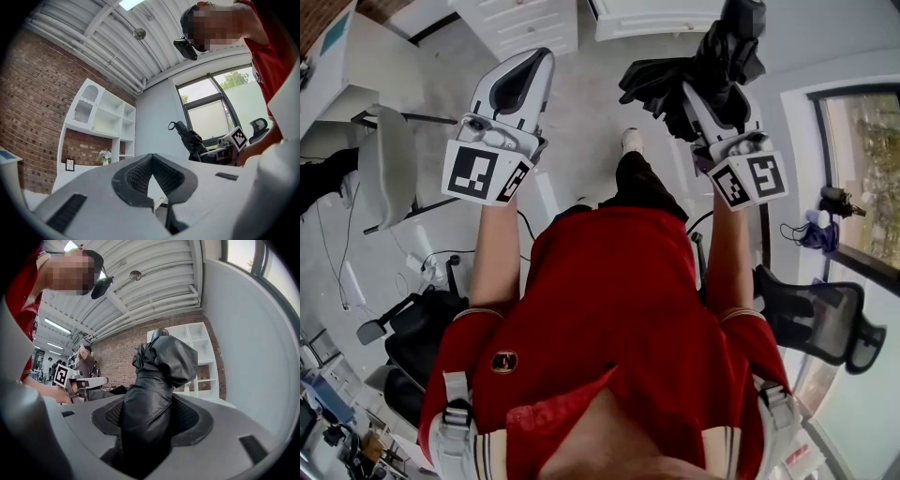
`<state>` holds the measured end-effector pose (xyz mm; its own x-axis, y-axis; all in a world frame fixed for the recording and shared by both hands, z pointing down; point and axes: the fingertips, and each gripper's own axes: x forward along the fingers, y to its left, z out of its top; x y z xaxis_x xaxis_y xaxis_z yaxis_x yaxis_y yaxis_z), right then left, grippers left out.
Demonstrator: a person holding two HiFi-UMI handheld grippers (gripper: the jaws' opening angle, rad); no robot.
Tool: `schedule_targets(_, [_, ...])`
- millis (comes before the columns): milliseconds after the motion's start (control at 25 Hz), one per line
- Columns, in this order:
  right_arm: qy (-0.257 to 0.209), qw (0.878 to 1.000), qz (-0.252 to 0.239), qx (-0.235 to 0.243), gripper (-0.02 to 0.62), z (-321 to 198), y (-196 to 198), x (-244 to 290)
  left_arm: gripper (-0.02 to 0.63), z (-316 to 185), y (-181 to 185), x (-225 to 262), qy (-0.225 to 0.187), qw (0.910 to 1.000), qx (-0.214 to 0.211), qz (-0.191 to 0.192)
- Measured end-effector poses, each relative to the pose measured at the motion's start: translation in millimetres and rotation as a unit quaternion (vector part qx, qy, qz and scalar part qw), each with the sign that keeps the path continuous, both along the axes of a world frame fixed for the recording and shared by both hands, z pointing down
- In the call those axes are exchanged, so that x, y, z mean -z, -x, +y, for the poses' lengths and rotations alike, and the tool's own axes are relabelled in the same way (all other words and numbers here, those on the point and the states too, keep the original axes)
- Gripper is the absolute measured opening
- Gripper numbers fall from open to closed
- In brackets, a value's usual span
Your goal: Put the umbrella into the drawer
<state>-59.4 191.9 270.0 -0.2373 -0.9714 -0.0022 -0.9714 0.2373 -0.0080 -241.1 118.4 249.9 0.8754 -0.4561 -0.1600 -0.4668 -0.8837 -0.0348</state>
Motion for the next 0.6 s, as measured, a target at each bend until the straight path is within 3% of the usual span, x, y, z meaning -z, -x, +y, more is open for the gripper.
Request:
schedule_targets(160, [0.0, 1.0, 0.001, 0.011, 0.258, -38, -20, -7, 0.005, -35, -17, -6, 0.001, 0.9999, 0.013, -0.006])
schedule_targets(360, [-0.009, 0.999, -0.003, 0.033, 0.258, -102, -75, -8, 0.005, -93, -64, -9, 0.002, 0.999, 0.041, -0.017])
schedule_targets(600, [0.013, 0.996, 0.036, 0.074, 0.258, -196, -141, -25, 0.005, -178, -130, -13, 0.013, 0.9962, 0.08, -0.033])
